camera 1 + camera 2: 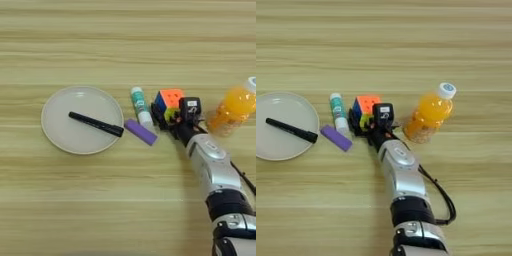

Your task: Move the objects on the table

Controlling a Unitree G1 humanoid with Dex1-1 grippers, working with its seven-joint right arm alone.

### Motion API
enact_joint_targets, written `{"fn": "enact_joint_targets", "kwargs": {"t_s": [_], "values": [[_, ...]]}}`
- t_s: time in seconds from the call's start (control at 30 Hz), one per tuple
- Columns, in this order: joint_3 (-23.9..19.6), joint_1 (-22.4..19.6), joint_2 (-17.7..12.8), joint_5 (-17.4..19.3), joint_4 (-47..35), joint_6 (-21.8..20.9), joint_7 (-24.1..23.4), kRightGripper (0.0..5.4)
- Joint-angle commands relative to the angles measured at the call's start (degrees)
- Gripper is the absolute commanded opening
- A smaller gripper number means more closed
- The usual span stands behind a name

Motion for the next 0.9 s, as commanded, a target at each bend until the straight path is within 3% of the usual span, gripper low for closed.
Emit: {"fn": "enact_joint_targets", "kwargs": {"t_s": [0.03,0.13,0.4,0.6,0.73,0.9], "values": [[0.11,-3.91,-0.89,0.06,-2.55,-1.98,0.45,3.65],[1.24,-3.29,-0.41,0.1,-3.53,-1.95,1.95,3.36],[4.23,-1.32,0.85,-0.29,-6.93,-1.48,4.9,3.34],[4.59,-1.07,0.84,-1.01,-7.01,-1.93,4.24,3.34],[4.5,-0.77,0.55,-2.43,-8.63,-4.53,3.1,4.03],[3.89,0.96,0.25,-3.42,-16.19,-11.67,2.18,4.73]]}}
